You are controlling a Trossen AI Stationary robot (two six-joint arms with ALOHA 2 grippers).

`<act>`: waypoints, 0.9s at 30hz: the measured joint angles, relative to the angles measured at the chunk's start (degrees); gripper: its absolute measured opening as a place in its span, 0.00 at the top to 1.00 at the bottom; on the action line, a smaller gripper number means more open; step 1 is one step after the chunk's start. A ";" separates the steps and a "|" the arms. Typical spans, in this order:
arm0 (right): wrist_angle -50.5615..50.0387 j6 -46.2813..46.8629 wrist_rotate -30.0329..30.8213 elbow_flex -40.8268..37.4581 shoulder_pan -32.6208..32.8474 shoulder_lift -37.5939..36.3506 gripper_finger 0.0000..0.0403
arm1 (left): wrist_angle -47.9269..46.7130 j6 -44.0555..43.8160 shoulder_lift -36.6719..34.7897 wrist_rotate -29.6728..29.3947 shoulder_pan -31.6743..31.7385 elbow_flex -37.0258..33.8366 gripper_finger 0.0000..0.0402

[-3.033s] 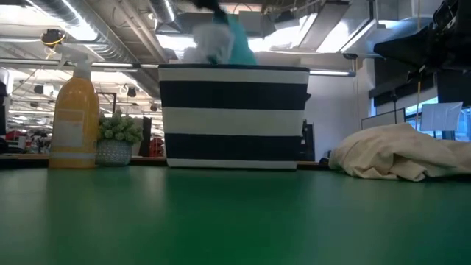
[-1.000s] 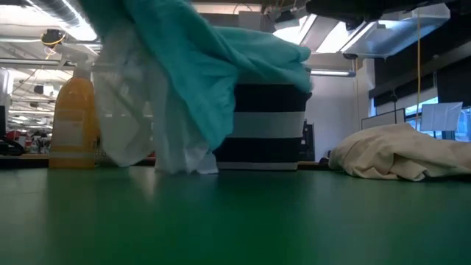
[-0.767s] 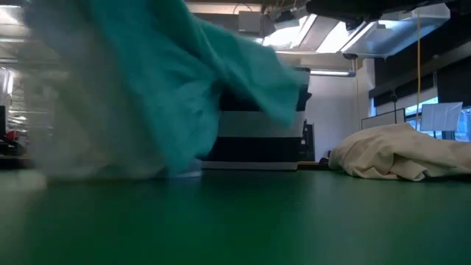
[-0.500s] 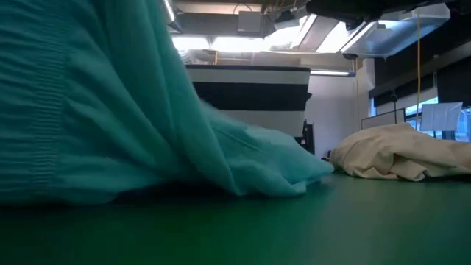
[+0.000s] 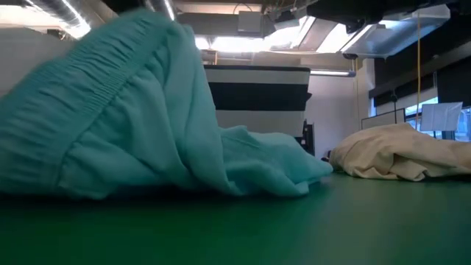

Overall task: Fold laundry
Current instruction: Fold the blue shorts

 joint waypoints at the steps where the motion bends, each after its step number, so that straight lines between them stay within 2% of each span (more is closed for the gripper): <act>1: -0.26 0.00 0.19 0.00 0.00 0.00 0.99 | -0.44 1.35 0.00 -0.14 1.10 0.00 0.72; 5: -0.96 0.77 0.39 -0.02 0.00 0.00 0.99 | -2.84 5.58 0.00 -0.15 5.19 0.00 0.63; 10: -0.49 2.72 -3.82 -0.02 0.00 1.96 0.99 | -8.12 5.83 -0.22 -0.14 8.00 0.00 0.57; 15: 1.61 2.89 -7.26 0.51 0.00 8.77 0.99 | -8.70 5.66 -0.22 0.03 7.65 0.01 0.55; 20: 1.07 2.36 -9.76 5.27 -0.04 17.41 0.98 | -9.10 5.61 -0.22 1.59 7.15 1.45 0.55; 23: -4.04 2.37 -10.65 9.62 -0.07 22.29 0.93 | -9.19 5.76 -0.22 1.63 7.10 3.75 0.55; 27: -12.05 3.38 -11.44 15.77 -0.04 28.13 0.78 | -11.67 7.12 -0.22 1.40 7.08 7.72 0.55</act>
